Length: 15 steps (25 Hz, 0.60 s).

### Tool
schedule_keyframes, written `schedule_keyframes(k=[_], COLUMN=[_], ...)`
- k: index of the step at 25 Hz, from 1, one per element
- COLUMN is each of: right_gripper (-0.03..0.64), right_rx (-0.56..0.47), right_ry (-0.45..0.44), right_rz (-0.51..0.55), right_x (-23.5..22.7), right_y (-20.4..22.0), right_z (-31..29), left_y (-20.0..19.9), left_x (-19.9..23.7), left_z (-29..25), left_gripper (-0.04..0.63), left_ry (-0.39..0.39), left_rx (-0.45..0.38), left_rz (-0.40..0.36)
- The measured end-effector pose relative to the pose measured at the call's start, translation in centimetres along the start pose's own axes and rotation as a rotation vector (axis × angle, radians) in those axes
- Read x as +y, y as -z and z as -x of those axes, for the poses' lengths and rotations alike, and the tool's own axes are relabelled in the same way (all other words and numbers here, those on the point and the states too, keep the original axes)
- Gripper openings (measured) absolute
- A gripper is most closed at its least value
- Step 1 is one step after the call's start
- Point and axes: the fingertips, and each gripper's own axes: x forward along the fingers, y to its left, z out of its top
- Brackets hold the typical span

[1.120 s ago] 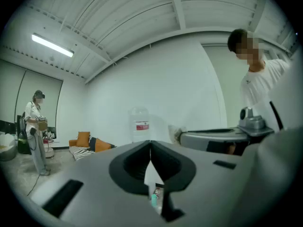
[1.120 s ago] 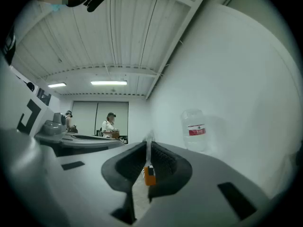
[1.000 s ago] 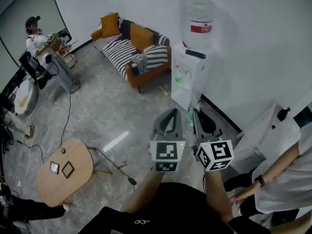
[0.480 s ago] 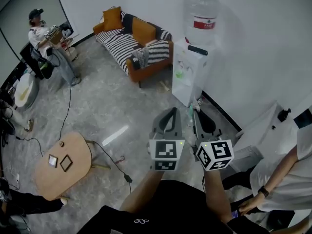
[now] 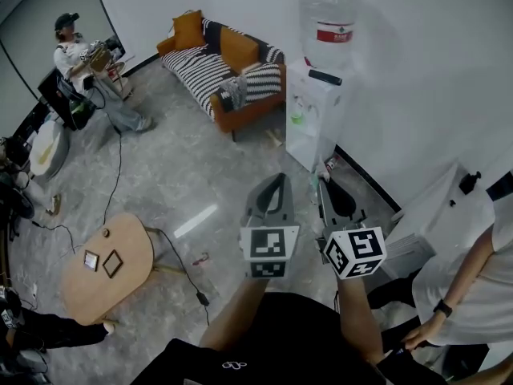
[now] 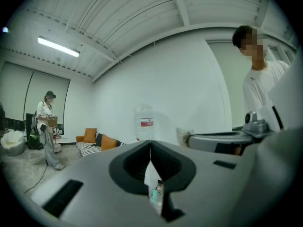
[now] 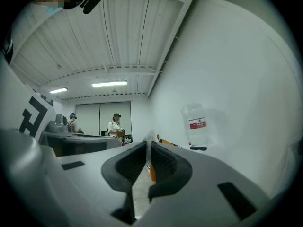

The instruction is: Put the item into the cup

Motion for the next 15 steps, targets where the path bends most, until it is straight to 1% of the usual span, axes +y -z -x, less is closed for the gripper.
schedule_keyframes(k=[8,15], right_gripper=[0.035,0.035], right_rx=[-0.017,-0.045], right_ry=[0.01,0.029], right_rz=[0.004,0.03], right_x=[-0.7,-1.9], right_y=[0.4,-0.7], right_z=[2.4,3.8], left_y=[0.5,-0.7], left_x=[-1.5,-2.3], left_z=[1.2,1.6], left_gripper=[0.014,0.014], left_ry=[0.002,0.002], left_rx=[-0.007,-0.042], left_rz=[-0.016,-0.031])
